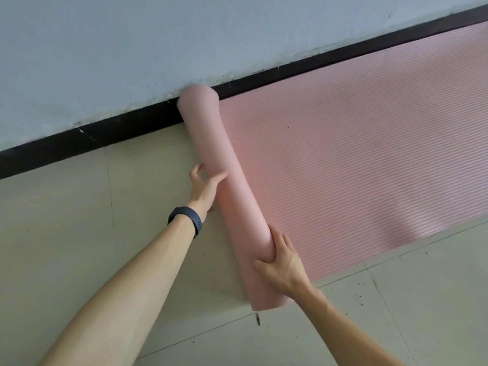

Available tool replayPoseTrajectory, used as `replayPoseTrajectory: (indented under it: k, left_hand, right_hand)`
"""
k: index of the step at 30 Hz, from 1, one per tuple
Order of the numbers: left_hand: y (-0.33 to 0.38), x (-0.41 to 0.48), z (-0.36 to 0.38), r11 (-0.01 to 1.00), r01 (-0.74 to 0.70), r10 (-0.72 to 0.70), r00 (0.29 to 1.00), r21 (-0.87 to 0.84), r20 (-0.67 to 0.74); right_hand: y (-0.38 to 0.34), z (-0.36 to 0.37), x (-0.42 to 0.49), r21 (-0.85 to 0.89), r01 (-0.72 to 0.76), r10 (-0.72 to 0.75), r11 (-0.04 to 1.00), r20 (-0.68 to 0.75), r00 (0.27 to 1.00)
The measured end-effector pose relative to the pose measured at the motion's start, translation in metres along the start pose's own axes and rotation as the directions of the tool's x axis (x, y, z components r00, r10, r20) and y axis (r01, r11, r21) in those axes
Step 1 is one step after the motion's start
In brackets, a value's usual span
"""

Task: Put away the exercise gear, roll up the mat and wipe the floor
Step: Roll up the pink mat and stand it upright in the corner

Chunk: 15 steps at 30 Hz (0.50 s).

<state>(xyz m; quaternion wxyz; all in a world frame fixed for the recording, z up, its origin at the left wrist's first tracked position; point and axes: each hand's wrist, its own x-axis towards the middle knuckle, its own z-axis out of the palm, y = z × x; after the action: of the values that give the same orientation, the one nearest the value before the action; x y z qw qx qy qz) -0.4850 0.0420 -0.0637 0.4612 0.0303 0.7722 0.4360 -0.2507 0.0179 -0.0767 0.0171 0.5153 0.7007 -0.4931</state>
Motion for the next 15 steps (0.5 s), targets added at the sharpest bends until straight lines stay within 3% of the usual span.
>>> replayPoseTrajectory:
  k: [4,7,9,12,15]
  left_hand:
    - [-0.001,-0.007,0.022,0.998,0.067,-0.069,0.991,0.019,0.118]
    - [0.008,-0.012,0.047,0.968,-0.016,0.003,0.999,0.252,0.053]
    - [0.012,-0.016,0.063,0.923,-0.016,0.024,1.000,0.385,-0.017]
    - [0.014,-0.020,0.084,0.897,0.026,0.022,0.994,0.441,-0.104]
    - [0.021,-0.019,0.100,0.893,0.051,0.015,0.990,0.447,-0.142]
  right_hand:
    - [0.012,-0.013,-0.004,0.131,-0.084,0.076,0.988,0.066,0.995]
    - [0.021,-0.009,-0.015,0.145,-0.168,0.158,0.975,0.083,0.984]
    - [0.028,-0.011,-0.019,0.084,-0.202,0.202,0.976,0.012,0.979]
    - [0.035,-0.017,-0.022,-0.195,-0.067,0.021,0.979,-0.228,0.973]
    - [0.028,-0.012,-0.028,-0.390,0.031,-0.149,0.920,-0.277,0.949]
